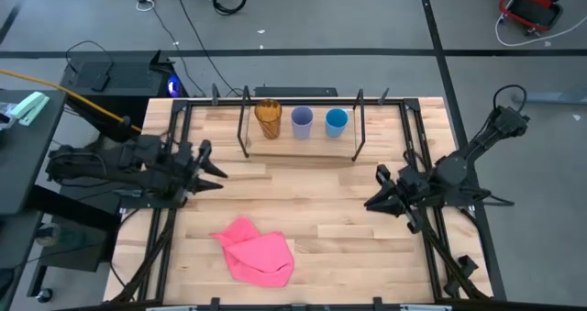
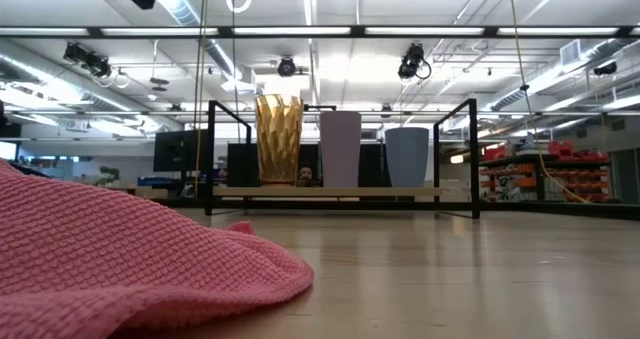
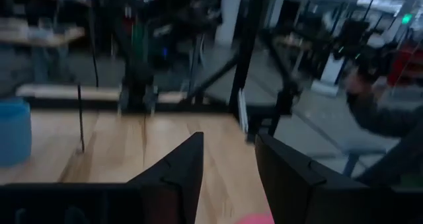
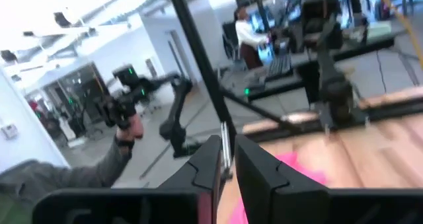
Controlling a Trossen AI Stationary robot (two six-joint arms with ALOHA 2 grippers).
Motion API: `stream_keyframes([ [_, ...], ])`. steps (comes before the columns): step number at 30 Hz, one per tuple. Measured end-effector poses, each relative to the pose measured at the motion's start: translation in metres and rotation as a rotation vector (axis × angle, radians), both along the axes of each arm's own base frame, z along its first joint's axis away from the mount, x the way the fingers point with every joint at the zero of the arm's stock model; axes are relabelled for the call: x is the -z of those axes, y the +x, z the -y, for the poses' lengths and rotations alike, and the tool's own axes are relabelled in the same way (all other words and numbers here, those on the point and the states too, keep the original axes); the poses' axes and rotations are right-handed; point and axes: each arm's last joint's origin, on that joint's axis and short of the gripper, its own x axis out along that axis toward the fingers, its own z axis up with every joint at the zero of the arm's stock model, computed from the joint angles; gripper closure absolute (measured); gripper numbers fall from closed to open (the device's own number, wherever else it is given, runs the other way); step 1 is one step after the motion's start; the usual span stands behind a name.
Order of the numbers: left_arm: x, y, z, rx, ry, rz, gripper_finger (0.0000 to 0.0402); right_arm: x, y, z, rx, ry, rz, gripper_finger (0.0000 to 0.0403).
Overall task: Stack small to large cups/mugs on shelf
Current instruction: Return to Home Position
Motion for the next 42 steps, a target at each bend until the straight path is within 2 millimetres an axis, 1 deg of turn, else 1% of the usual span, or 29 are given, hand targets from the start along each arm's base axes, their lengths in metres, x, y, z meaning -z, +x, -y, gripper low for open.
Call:
stream_keyframes([
  [6, 0.008, -0.028, -0.002, 0.0, 0.001, 0.129, 0.0254, -0.016, -0.013, 0.021, -0.012, 0.007, 0.114, 0.0351],
  [11, 0.013, -0.045, -0.003, 0.0, -0.002, 0.198, 0.0248, -0.027, -0.03, 0.033, -0.006, -0.002, 0.201, 0.0351],
  [14, 0.016, -0.054, -0.003, 0.0, 0.001, 0.211, 0.0251, -0.029, -0.039, 0.039, 0.002, -0.003, 0.214, 0.0351],
  [20, 0.016, -0.068, -0.004, -0.002, 0.014, 0.264, 0.0259, -0.03, -0.051, 0.047, 0.003, 0.008, 0.223, 0.0351],
  [24, 0.015, -0.076, -0.005, -0.003, 0.017, 0.297, 0.0257, -0.031, -0.059, 0.051, 0.004, 0.015, 0.234, 0.0351],
  [30, 0.018, -0.076, -0.005, -0.002, 0.014, 0.273, 0.0249, -0.033, -0.069, 0.057, 0.007, 0.026, 0.268, 0.0351],
  [36, 0.018, -0.075, -0.005, -0.003, 0.018, 0.267, 0.0255, -0.035, -0.08, 0.064, 0.012, 0.034, 0.305, 0.0351],
  [42, 0.034, -0.064, -0.004, -0.001, 0.014, 0.252, 0.0254, -0.034, -0.092, 0.071, 0.015, 0.041, 0.325, 0.0351],
])
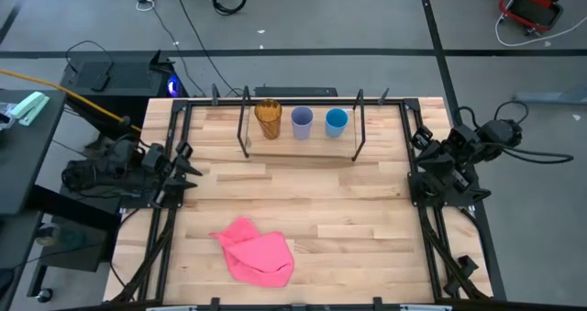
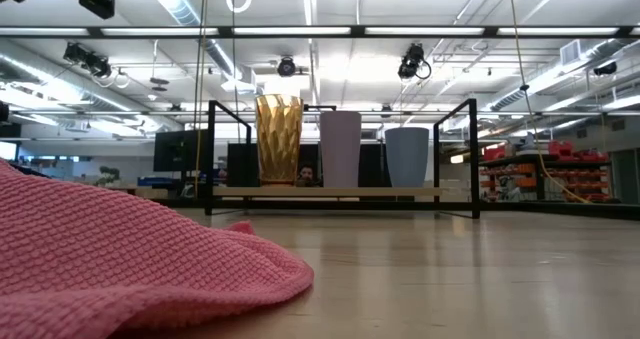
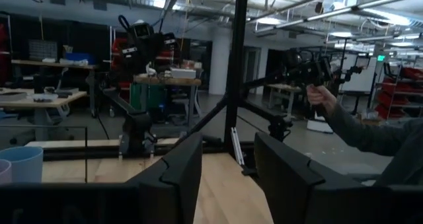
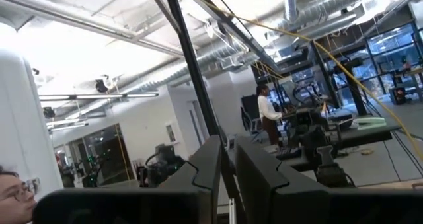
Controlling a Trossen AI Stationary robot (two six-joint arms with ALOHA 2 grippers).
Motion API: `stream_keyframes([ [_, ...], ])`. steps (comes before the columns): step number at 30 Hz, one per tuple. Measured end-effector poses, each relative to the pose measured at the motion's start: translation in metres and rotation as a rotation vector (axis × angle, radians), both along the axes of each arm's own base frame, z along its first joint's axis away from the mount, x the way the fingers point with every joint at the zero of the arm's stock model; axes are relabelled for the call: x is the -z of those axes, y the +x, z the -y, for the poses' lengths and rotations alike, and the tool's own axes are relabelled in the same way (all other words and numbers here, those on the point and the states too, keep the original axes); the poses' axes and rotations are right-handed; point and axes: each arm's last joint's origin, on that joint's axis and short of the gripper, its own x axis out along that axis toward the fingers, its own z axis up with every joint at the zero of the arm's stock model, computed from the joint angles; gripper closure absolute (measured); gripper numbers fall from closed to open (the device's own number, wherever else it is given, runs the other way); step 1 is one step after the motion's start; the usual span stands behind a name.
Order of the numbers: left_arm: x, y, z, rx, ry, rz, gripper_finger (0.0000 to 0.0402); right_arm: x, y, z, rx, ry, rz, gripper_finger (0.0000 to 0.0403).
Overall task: Stack small to large cups/mugs on shelf
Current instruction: Return to Home Position
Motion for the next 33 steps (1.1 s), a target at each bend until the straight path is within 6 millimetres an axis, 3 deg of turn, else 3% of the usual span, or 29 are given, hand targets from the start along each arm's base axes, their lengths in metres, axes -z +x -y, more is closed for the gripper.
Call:
stream_keyframes([
  [23, 0.042, 0.024, 0.002, 0.012, -0.052, 0.038, 0.0249, 0.004, -0.04, 0.024, 0.016, 0.05, 0.115, 0.0351],
  [33, 0.057, 0.029, 0.002, 0.018, -0.077, 0.029, 0.0257, 0.007, -0.038, 0.023, 0.011, 0.053, 0.104, 0.0351],
])
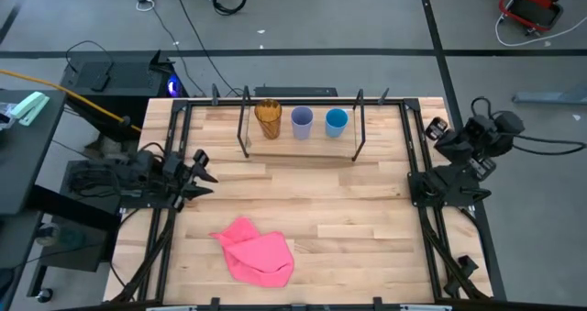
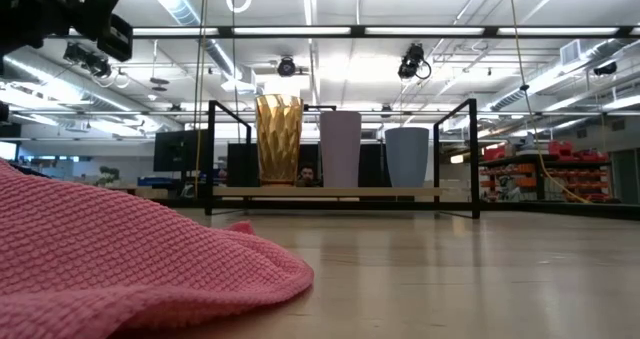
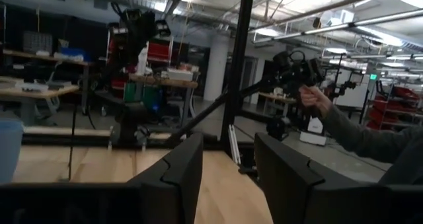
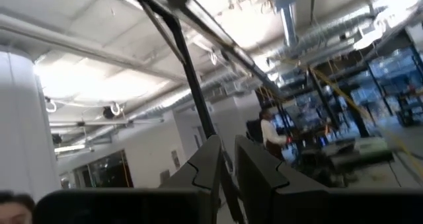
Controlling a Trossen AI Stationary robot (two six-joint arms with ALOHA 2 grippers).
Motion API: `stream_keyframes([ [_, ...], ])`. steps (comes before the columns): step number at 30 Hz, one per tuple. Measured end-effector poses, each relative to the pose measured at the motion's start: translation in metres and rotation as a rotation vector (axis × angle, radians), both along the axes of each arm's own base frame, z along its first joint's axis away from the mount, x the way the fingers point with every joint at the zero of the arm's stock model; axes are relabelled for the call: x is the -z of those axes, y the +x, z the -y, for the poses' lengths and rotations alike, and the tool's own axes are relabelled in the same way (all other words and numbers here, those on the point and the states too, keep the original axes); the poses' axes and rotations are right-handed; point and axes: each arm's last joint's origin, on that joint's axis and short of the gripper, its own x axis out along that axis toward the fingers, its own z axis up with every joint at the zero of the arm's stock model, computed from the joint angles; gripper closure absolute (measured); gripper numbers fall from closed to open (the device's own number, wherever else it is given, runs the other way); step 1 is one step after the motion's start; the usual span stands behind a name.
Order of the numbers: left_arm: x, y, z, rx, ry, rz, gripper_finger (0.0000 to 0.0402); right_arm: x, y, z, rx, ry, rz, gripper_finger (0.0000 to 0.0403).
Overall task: Stack small to large cups/mugs on shelf
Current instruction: Return to Home Position
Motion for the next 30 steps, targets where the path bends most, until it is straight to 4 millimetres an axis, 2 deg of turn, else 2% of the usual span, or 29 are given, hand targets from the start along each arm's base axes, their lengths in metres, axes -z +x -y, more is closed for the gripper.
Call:
stream_keyframes([
  [6, 0.009, 0.003, 0.0, 0.004, -0.015, 0.009, 0.025, 0.034, 0.025, -0.015, -0.013, 0.0, -0.021, 0.0351],
  [10, 0.016, 0.005, 0.0, 0.004, -0.017, 0.019, 0.0249, 0.068, 0.043, -0.026, -0.028, -0.03, -0.061, 0.0351],
  [15, 0.017, 0.005, 0.0, 0.003, -0.013, 0.018, 0.0257, 0.1, 0.055, -0.034, -0.055, -0.075, -0.087, 0.0351],
  [27, 0.025, 0.007, 0.0, -0.004, 0.021, -0.055, 0.0249, 0.136, 0.065, -0.041, -0.063, -0.218, -0.135, 0.0351],
  [30, 0.026, 0.007, 0.0, -0.009, 0.044, -0.063, 0.0249, 0.14, 0.066, -0.041, -0.034, -0.246, -0.153, 0.0351],
])
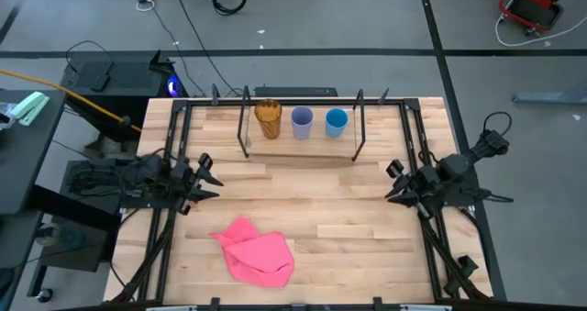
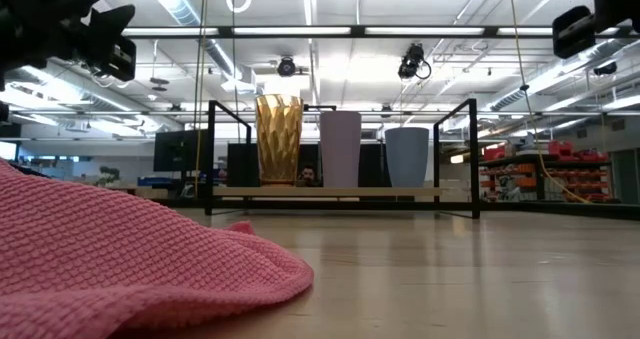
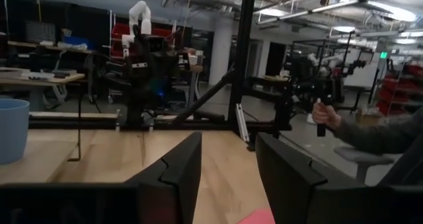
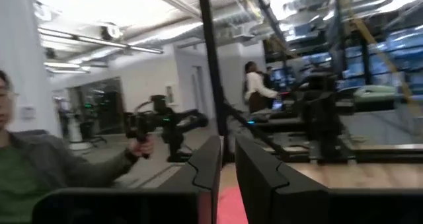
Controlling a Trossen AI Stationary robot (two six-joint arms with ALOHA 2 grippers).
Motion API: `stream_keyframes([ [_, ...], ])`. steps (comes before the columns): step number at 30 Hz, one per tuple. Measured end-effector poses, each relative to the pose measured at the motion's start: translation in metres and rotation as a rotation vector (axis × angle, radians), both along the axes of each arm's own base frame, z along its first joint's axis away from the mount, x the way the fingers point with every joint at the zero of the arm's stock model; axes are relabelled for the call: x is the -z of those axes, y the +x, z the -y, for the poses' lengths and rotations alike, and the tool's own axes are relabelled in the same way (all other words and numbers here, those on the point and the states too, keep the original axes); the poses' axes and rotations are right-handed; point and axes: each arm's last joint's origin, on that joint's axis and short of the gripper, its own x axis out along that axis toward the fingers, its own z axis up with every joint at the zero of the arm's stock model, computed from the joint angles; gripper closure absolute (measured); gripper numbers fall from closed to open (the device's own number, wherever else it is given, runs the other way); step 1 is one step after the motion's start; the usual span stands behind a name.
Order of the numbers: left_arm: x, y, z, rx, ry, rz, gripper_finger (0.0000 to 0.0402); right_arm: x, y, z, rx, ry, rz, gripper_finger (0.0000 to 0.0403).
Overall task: Stack small to large cups/mugs on shelf
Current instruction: Return to Home Position
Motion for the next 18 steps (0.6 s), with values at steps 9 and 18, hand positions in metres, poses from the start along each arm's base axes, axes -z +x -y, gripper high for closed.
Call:
stream_keyframes([
  [9, 0.009, 0.002, -0.002, -0.09, 0.21, -0.042, 0.0256, 0.004, 0.007, 0.015, 0.318, -0.111, -0.025, 0.0351],
  [18, 0.016, 0.003, -0.006, -0.221, 0.212, -0.131, 0.0246, 0.017, 0.012, 0.03, 0.511, -0.153, -0.158, 0.0351],
])
